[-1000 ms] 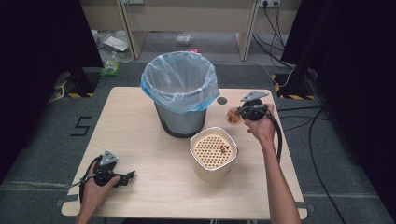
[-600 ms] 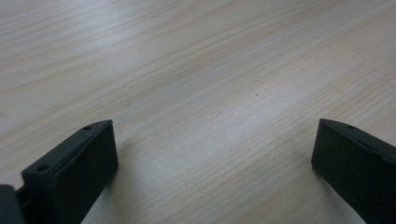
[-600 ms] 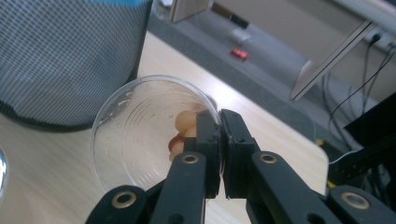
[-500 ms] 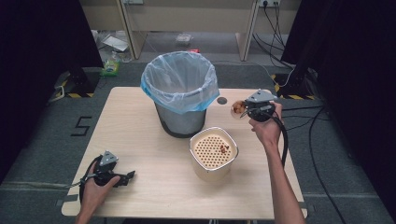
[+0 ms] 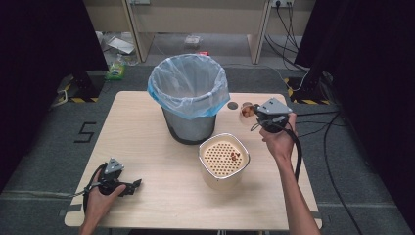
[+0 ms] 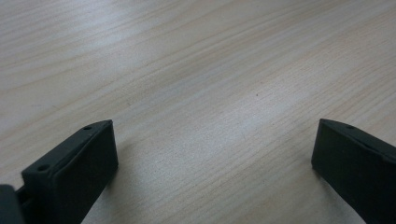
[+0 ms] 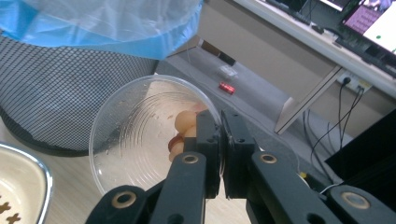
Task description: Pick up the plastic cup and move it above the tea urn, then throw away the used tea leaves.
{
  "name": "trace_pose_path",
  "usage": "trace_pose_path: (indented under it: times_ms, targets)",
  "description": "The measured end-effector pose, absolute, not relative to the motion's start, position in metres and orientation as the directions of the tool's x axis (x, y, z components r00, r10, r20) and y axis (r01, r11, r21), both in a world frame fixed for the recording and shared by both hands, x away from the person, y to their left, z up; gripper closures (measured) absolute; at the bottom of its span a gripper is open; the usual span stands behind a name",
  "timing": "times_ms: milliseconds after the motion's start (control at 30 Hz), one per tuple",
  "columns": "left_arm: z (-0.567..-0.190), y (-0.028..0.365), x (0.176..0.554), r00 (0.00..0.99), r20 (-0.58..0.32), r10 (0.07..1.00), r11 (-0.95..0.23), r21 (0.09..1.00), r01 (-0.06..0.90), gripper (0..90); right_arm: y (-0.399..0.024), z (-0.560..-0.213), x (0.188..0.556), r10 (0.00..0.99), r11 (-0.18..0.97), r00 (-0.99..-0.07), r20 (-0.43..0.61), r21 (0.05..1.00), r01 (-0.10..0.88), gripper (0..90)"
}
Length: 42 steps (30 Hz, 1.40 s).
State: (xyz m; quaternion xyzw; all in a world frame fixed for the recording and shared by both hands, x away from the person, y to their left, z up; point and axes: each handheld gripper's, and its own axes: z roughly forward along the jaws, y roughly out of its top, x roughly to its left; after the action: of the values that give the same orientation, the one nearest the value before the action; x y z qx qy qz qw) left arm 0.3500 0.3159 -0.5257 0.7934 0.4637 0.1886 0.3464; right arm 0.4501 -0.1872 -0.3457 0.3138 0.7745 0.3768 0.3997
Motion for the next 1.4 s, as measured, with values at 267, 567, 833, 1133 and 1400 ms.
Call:
trace_pose_path:
  times_ms: [267,567,833,1133,1400]
  targets:
    - [-0.526,0.316,0.350,0.499,-0.022,0.867,-0.330,0.725,0.605,0.0,-0.175,-0.348,0.429,0.769,0.531,-0.484,-0.417,0.838,0.122,87.4]
    - [-0.526,0.316,0.350,0.498,-0.022,0.867,-0.330,0.725,0.605,0.0,-0.157,-0.355,0.402,0.725,0.591,-0.445,-0.526,0.806,0.010,87.4]
    - [-0.526,0.316,0.350,0.498,-0.022,0.867,-0.330,0.725,0.605,0.0,-0.143,-0.368,0.384,0.689,0.630,-0.400,-0.604,0.772,-0.080,87.4]
    - [-0.526,0.316,0.350,0.499,-0.022,0.867,-0.330,0.725,0.605,0.0,-0.133,-0.374,0.363,0.611,0.714,-0.278,-0.741,0.668,-0.212,87.4]
    - [-0.526,0.316,0.350,0.498,-0.022,0.867,-0.330,0.725,0.605,0.0,-0.119,-0.389,0.348,0.439,0.835,-0.141,-0.887,0.461,-0.302,87.6]
